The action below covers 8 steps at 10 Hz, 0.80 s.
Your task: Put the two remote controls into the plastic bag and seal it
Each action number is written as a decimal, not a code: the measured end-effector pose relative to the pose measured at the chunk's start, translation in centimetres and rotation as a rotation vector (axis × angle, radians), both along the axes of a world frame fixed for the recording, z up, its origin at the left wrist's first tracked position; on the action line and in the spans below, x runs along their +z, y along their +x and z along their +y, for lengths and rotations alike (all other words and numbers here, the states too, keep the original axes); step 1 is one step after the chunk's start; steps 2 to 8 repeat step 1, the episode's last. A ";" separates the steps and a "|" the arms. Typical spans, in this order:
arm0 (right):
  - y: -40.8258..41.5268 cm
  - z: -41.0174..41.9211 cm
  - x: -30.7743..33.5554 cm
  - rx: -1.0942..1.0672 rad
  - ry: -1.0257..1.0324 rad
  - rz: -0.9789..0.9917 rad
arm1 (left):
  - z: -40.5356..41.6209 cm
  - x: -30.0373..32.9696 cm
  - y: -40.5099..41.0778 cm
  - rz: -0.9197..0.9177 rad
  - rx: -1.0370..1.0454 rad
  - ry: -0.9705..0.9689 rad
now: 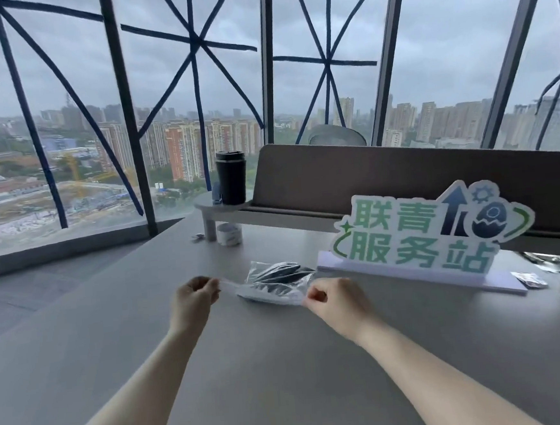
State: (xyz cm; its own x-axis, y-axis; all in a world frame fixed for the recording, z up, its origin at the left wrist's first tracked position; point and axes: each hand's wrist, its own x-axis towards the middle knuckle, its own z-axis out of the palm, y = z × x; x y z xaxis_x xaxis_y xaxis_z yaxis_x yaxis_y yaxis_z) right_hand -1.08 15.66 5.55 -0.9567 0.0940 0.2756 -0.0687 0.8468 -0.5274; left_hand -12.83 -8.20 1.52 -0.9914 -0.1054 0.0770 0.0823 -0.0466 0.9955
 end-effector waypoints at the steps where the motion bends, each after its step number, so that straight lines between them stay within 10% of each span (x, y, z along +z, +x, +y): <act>1: 2.7 -0.7 -0.7 0.077 -0.052 -0.140 | -1.2 -1.8 3.0 0.006 0.054 -0.056; 8: 2.7 -0.7 -0.7 0.077 -0.052 -0.140 | -1.2 -1.8 3.0 0.006 0.054 -0.056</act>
